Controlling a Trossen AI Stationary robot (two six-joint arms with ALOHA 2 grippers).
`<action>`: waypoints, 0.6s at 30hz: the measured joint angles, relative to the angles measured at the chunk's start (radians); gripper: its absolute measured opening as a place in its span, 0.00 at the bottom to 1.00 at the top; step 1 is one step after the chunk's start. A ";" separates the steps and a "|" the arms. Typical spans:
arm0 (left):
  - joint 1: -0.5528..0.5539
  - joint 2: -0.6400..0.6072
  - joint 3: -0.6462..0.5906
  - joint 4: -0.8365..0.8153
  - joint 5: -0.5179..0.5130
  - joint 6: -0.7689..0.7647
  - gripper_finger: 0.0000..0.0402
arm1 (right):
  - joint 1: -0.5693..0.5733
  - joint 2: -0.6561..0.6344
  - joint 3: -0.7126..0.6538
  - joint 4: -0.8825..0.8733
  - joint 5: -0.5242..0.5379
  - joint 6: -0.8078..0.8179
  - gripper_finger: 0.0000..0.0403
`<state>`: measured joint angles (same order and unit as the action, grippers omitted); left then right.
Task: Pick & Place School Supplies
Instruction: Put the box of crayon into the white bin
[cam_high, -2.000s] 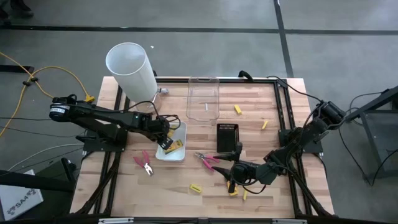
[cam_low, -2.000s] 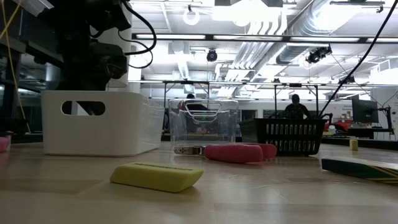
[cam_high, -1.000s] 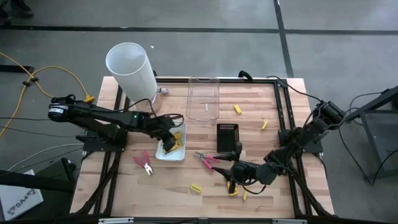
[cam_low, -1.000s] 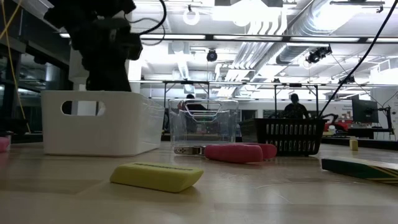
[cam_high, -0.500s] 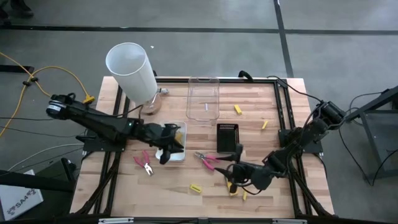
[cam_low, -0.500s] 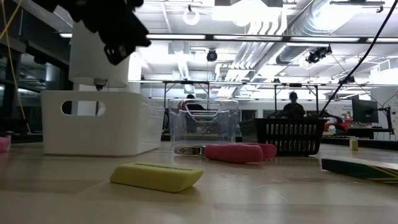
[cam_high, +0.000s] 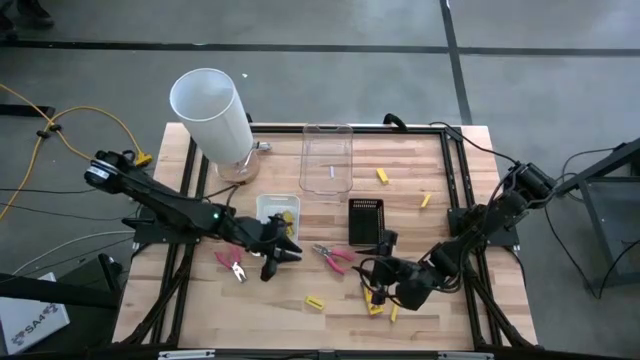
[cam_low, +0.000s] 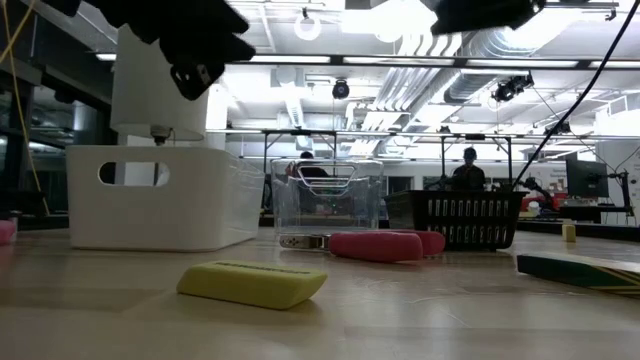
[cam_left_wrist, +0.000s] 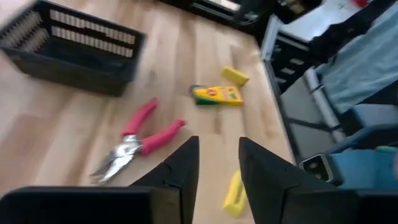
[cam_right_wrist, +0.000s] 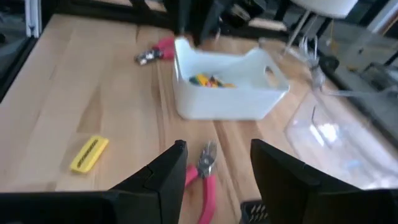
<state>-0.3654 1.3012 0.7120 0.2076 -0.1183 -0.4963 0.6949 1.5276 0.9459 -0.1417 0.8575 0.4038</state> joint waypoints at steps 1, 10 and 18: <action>-0.006 0.016 0.000 0.021 0.004 -0.011 0.29 | 0.000 0.000 0.000 -0.021 -0.018 0.026 0.42; -0.069 0.174 -0.001 0.238 0.016 -0.102 0.33 | 0.000 0.000 0.000 -0.207 -0.160 0.275 0.42; -0.138 0.254 0.005 0.419 0.006 -0.087 0.33 | 0.029 0.000 0.000 -0.245 -0.178 0.329 0.42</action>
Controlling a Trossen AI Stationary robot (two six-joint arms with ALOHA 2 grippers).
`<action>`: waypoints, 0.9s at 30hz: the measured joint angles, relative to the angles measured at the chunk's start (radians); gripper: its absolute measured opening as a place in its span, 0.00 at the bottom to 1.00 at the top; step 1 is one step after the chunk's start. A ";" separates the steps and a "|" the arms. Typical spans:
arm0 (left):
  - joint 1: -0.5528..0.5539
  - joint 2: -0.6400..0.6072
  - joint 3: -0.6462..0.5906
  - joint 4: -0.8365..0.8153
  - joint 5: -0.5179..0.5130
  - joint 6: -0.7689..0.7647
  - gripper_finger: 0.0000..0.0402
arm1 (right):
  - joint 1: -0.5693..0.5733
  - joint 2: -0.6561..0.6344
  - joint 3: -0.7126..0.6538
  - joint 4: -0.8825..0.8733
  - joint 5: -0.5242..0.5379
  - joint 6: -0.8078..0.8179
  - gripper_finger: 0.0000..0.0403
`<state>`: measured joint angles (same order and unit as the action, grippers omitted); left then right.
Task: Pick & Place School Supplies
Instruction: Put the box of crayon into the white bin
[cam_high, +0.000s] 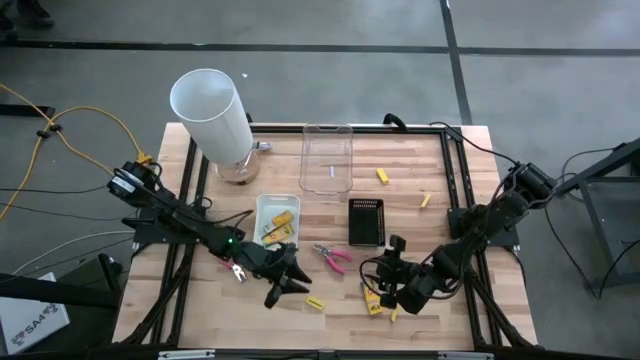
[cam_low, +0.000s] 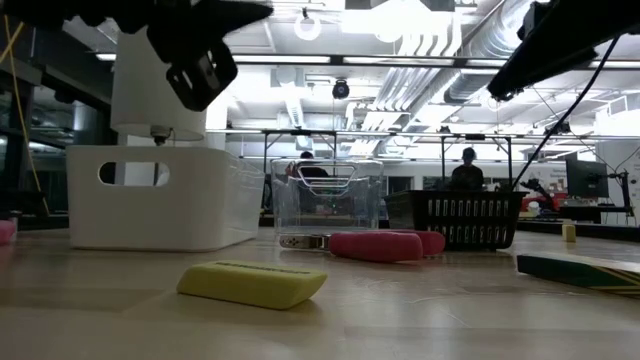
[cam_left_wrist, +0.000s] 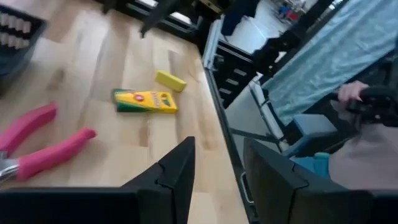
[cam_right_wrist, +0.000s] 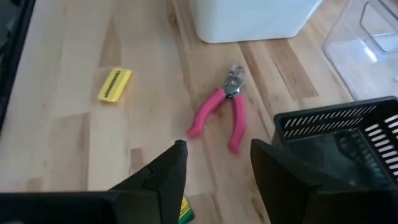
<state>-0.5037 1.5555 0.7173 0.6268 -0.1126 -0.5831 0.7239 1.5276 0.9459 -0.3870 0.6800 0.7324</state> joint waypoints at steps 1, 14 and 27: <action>-0.010 0.003 0.002 -0.001 -0.017 0.009 0.33 | 0.003 0.000 0.000 -0.005 -0.001 0.009 0.42; -0.094 0.126 0.282 -0.240 -0.156 0.111 0.30 | 0.039 0.000 0.000 -0.148 -0.012 0.162 0.42; -0.038 0.301 0.415 -0.272 -0.267 -0.039 0.30 | 0.043 0.000 0.000 -0.268 -0.256 0.330 0.42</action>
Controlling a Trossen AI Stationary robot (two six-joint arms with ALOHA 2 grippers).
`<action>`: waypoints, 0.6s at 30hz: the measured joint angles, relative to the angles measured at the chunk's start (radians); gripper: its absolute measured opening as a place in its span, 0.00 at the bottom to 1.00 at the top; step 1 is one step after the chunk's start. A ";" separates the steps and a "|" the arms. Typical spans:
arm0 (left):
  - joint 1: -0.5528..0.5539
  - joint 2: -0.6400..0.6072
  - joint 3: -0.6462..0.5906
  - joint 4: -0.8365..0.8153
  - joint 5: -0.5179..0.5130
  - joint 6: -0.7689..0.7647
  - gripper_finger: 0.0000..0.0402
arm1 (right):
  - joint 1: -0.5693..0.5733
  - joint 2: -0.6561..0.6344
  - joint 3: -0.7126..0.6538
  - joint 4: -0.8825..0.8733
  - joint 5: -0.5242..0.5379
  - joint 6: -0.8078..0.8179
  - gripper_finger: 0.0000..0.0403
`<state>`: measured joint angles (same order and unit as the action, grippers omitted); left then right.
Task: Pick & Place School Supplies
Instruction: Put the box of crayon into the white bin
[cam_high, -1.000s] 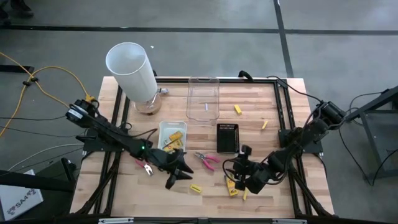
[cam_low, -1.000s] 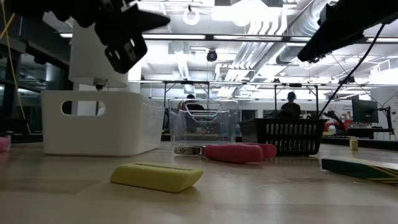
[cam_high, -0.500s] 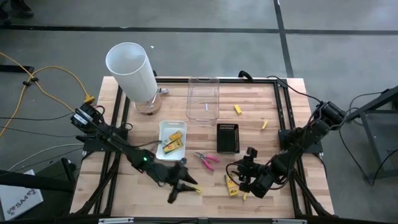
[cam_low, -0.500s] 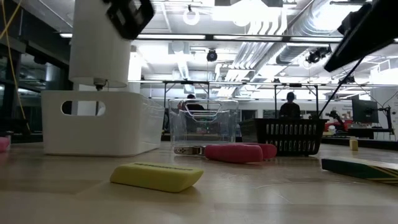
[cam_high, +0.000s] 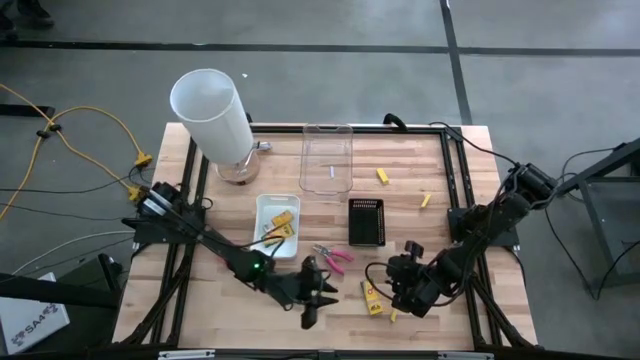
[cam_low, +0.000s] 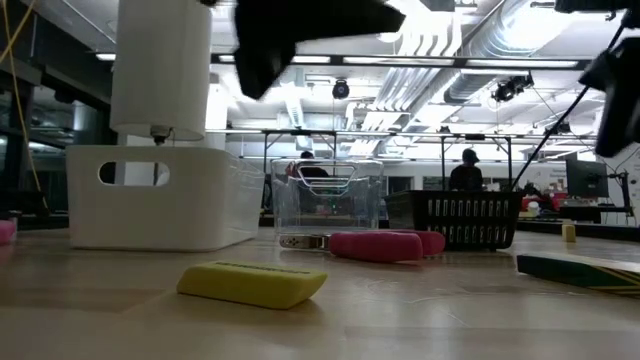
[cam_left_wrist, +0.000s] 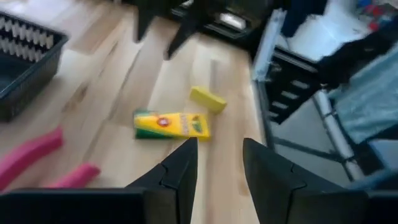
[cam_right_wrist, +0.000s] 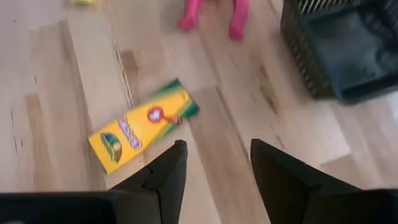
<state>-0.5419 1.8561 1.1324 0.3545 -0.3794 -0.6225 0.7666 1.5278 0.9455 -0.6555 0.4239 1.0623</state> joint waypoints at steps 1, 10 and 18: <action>0.006 0.007 -0.001 -0.013 0.000 -0.012 0.30 | 0.000 0.000 0.000 0.001 -0.013 0.011 0.42; 0.018 0.062 0.005 -0.030 0.069 -0.105 0.30 | 0.000 0.000 0.000 0.053 -0.103 0.082 0.42; 0.013 0.058 0.006 -0.033 0.069 -0.066 0.30 | 0.000 0.000 0.000 0.148 -0.085 0.060 0.42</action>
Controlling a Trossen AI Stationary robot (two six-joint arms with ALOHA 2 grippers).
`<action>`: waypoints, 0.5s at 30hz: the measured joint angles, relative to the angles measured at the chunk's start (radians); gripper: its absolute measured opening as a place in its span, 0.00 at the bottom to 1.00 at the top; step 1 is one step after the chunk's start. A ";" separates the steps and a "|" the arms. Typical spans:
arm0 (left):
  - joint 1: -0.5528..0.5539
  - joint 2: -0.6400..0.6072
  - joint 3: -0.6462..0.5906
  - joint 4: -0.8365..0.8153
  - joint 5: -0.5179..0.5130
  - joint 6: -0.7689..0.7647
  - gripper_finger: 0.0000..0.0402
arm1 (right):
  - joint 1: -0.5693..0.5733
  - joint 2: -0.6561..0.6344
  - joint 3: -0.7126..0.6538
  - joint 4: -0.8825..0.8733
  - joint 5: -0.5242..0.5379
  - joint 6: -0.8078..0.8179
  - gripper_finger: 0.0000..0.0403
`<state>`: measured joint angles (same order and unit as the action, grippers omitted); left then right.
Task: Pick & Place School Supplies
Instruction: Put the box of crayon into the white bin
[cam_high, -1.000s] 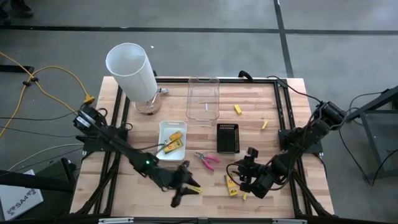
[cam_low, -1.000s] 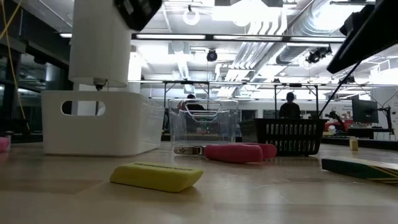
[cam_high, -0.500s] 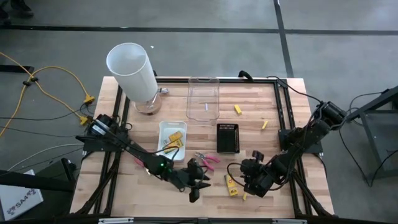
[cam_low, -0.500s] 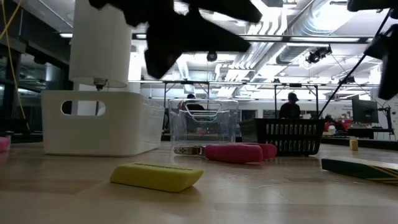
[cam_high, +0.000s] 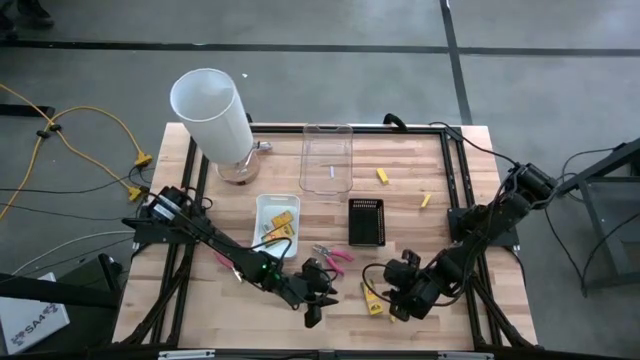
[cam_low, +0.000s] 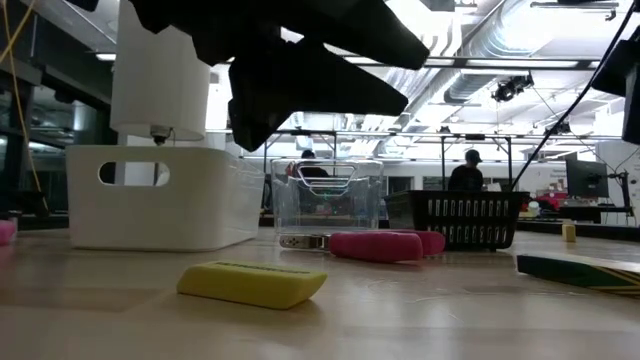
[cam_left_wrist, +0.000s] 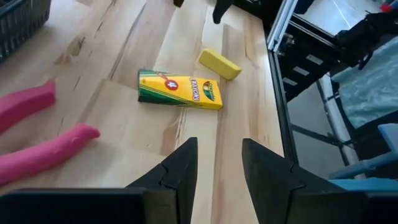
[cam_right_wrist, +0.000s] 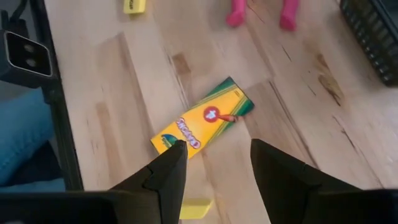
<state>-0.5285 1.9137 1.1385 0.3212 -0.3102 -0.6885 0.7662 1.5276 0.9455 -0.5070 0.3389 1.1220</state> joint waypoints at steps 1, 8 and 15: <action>0.000 0.000 0.000 -0.004 0.000 0.001 0.30 | 0.000 0.000 0.000 0.002 0.000 0.000 0.42; -0.005 0.000 0.000 -0.012 0.000 0.008 0.30 | 0.000 0.000 0.000 0.003 -0.002 0.004 0.42; -0.006 -0.001 0.000 -0.079 -0.031 0.010 0.30 | 0.000 0.000 0.000 0.003 -0.002 0.027 0.42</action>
<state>-0.5343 1.9129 1.1385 0.2418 -0.3411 -0.6789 0.7658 1.5276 0.9455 -0.5041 0.3370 1.1492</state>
